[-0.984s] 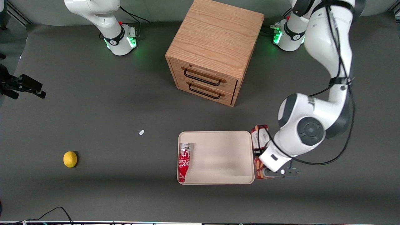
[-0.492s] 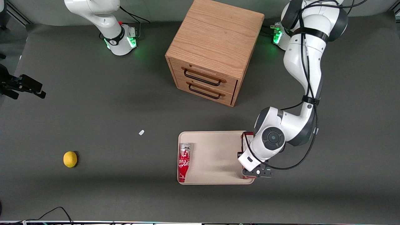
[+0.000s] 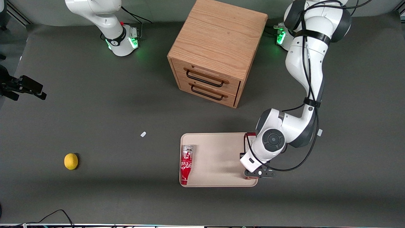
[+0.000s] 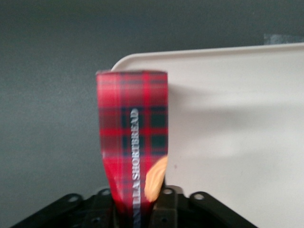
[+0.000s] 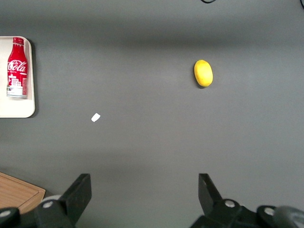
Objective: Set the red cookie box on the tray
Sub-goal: 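Carry the box over the white tray and lower it inside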
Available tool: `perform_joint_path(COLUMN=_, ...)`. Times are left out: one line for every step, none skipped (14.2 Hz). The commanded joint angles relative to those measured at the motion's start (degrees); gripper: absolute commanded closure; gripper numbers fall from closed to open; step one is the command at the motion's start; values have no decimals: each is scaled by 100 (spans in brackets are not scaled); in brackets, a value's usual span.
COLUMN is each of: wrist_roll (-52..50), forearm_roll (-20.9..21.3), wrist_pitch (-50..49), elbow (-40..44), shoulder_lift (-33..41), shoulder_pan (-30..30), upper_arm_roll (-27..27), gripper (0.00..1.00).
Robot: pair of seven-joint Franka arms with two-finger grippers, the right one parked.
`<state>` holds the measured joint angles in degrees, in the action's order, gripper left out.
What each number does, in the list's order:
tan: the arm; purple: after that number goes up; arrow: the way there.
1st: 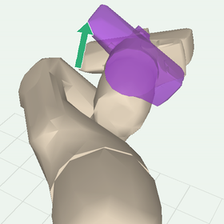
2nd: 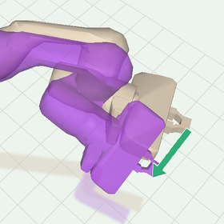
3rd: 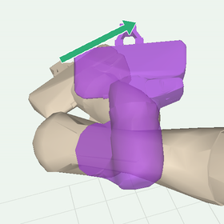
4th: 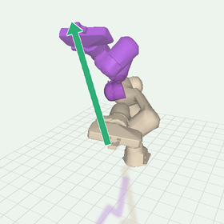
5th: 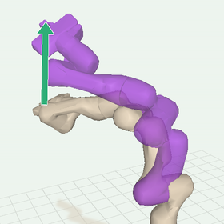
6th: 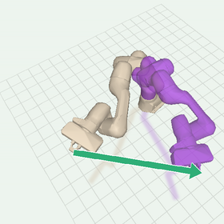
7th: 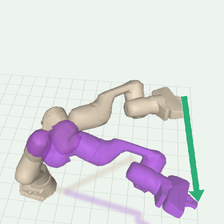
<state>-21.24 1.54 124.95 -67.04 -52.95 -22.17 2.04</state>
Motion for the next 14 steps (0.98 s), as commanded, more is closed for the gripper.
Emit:
perform_joint_path(wrist_roll=-170, forearm_roll=127, wrist_pitch=249, elbow=-143, shoulder_lift=136, shoulder_pan=-68, upper_arm_roll=-63, gripper=0)
perform_joint_path(wrist_roll=-170, forearm_roll=127, wrist_pitch=249, elbow=-143, shoulder_lift=145, shoulder_pan=-59, upper_arm_roll=-63, gripper=0)
perform_joint_path(wrist_roll=-170, forearm_roll=109, wrist_pitch=249, elbow=-143, shoulder_lift=145, shoulder_pan=-59, upper_arm_roll=-63, gripper=0)
perform_joint_path(wrist_roll=-170, forearm_roll=92, wrist_pitch=249, elbow=-143, shoulder_lift=162, shoulder_pan=-59, upper_arm_roll=-63, gripper=0)
perform_joint_path(wrist_roll=-170, forearm_roll=83, wrist_pitch=249, elbow=-160, shoulder_lift=189, shoulder_pan=-51, upper_arm_roll=-63, gripper=0)
perform_joint_path(wrist_roll=-170, forearm_roll=57, wrist_pitch=249, elbow=-187, shoulder_lift=233, shoulder_pan=-51, upper_arm_roll=-63, gripper=0)
perform_joint_path(wrist_roll=-179, forearm_roll=57, wrist_pitch=249, elbow=-187, shoulder_lift=250, shoulder_pan=-24, upper_arm_roll=-63, gripper=0)
perform_joint_path(wrist_roll=-179, forearm_roll=57, wrist_pitch=249, elbow=-196, shoulder_lift=285, shoulder_pan=-16, upper_arm_roll=-63, gripper=0)
perform_joint_path(wrist_roll=-170, forearm_roll=57, wrist_pitch=249, elbow=-283, shoulder_lift=390, shoulder_pan=2, upper_arm_roll=-63, gripper=0)
perform_joint_path(wrist_roll=-161, forearm_roll=65, wrist_pitch=232, elbow=-414, shoulder_lift=635, shoulder_pan=37, upper_arm_roll=-63, gripper=0)
perform_joint_path(wrist_roll=-161, forearm_roll=57, wrist_pitch=127, elbow=-511, shoulder_lift=890, shoulder_pan=133, upper_arm_roll=-63, gripper=0)
perform_joint_path(wrist_roll=-170, forearm_roll=39, wrist_pitch=39, elbow=-651, shoulder_lift=1188, shoulder_pan=221, upper_arm_roll=-63, gripper=0)
perform_joint_path(wrist_roll=-153, forearm_roll=13, wrist_pitch=-83, elbow=-870, shoulder_lift=1539, shoulder_pan=335, upper_arm_roll=-63, gripper=0)
perform_joint_path(wrist_roll=-144, forearm_roll=-74, wrist_pitch=-241, elbow=-1029, shoulder_lift=1821, shoulder_pan=475, upper_arm_roll=-63, gripper=0)
